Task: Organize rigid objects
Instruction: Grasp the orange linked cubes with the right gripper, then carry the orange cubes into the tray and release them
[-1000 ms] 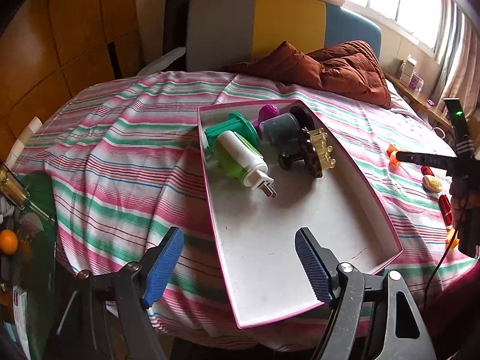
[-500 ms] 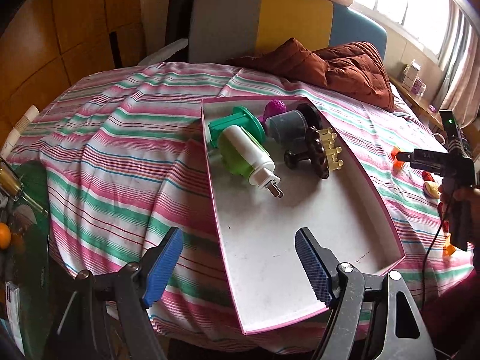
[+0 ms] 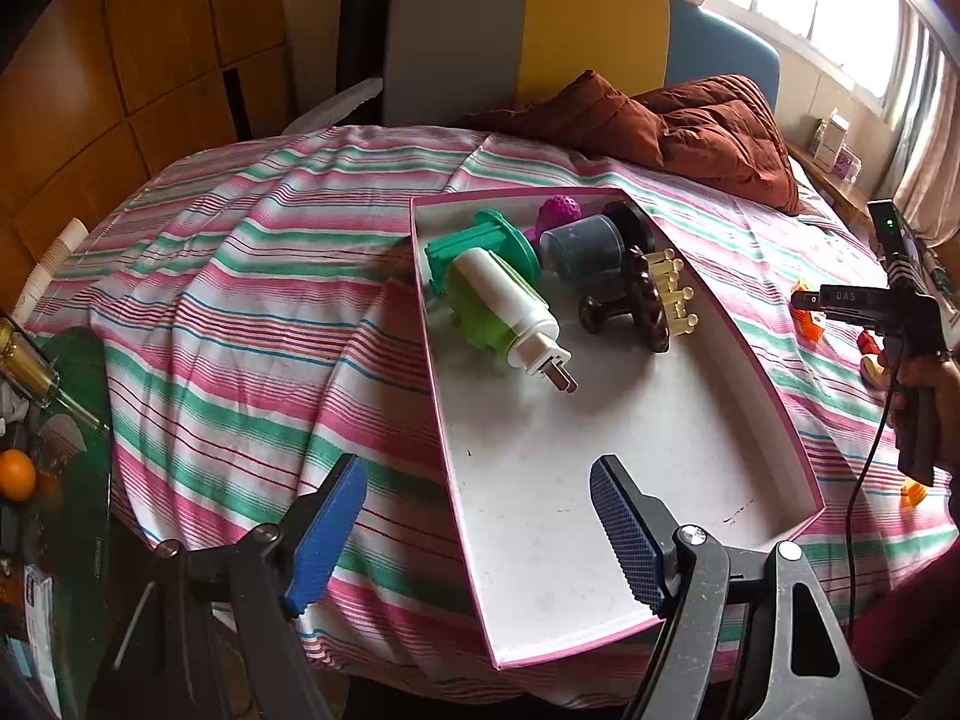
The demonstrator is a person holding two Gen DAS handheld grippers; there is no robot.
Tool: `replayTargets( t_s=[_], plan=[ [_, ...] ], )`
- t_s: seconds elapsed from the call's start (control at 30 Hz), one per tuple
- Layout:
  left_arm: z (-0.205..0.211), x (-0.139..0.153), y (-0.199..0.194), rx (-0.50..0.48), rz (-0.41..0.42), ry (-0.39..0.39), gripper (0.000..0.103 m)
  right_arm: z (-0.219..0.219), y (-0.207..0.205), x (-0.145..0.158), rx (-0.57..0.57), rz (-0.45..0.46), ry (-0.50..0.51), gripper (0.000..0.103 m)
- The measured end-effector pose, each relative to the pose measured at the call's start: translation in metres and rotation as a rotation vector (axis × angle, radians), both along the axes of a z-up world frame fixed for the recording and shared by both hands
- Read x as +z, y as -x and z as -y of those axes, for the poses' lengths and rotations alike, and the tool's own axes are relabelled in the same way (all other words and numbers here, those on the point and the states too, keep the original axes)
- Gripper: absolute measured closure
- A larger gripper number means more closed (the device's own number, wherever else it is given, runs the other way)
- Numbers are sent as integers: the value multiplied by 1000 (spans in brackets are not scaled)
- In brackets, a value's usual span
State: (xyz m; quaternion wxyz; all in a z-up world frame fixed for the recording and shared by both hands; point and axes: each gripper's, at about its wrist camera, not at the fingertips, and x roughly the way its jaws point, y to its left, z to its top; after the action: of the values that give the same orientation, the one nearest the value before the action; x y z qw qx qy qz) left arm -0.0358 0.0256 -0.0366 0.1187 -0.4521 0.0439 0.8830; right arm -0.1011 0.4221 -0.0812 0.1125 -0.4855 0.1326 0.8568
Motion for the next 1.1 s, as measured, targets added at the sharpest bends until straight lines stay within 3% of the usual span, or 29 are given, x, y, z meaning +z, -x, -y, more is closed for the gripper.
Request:
replayTargets(
  t_s=[0.27,0.6,0.83,1.1],
  plan=[
    [6,4,-4,8,-19,-5,25,47,-11,37,146,-103,40,64],
    [23,2,-9,38,-18,-30,25,177,-27,70,509,-154,101,64],
    [42,-3,-11,80,-12,-50,25,261,-36,59,727,-90,151,64],
    [61,-6,-12,125,-9,-59,25,321,-18,26,760,-12,118,64]
  ],
)
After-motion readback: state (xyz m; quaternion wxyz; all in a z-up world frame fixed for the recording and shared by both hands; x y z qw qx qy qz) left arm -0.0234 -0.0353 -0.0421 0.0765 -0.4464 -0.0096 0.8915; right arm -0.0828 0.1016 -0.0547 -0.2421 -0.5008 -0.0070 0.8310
